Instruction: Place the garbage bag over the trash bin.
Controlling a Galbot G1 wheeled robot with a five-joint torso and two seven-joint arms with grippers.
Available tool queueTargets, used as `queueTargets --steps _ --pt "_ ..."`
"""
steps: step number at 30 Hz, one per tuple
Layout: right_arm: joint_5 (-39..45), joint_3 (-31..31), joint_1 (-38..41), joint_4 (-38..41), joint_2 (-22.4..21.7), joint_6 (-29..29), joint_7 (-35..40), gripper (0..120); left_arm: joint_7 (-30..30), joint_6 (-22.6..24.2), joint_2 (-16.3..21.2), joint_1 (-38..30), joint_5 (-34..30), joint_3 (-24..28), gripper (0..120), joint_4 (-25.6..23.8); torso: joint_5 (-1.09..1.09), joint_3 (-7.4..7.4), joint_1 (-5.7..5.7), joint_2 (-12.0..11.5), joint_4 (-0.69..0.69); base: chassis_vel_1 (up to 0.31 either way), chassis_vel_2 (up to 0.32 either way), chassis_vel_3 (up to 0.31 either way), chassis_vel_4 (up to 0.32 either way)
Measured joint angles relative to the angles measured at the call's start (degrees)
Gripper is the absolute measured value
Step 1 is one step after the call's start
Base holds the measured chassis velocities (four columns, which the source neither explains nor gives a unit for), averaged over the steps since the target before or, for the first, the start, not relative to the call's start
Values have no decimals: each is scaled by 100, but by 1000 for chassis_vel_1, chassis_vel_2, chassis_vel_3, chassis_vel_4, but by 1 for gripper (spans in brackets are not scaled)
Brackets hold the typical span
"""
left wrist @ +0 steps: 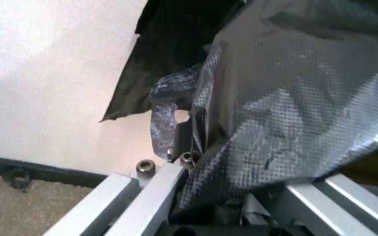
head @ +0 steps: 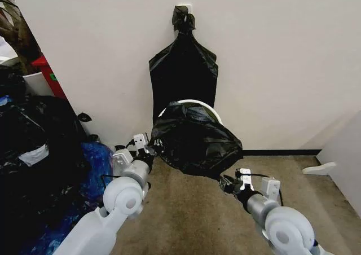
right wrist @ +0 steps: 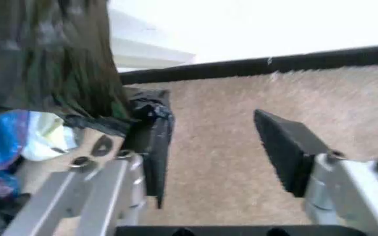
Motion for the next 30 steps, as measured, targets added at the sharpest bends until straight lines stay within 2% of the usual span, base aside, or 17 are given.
queueTargets --steps 4,7,9,11,14,22,30 --pt "-252 94 -321 294 -41 49 21 68 -42 -3 3 -42 -93 -9 2 3 0 0 0 0 1 0 0 0 0" --pt "-347 112 -467 425 -41 55 52 75 -80 -5 0 -70 -151 -13 2 3 0 0 0 0 0 0 0 0 0" --pt "-494 119 -661 615 -20 99 162 85 -112 -13 5 -110 -183 -20 2 7 0 0 0 0 0 0 0 0 0" --pt "-514 119 -716 677 -15 104 197 86 -121 -16 6 -121 -186 -22 2 14 0 0 0 0 0 0 0 0 0" --pt "-644 99 -932 912 23 113 343 98 -200 -26 2 -170 -193 -28 2 44 0 0 0 0 0 0 0 0 0" --pt "-946 199 -1315 1256 69 167 606 100 -308 -34 -4 -180 -193 -35 2 62 0 0 0 0 0 0 0 0 0" --pt "-915 325 -1592 1244 132 265 672 100 -354 -32 86 -224 -279 -56 2 9 0 0 0 0 0 0 0 0 0"
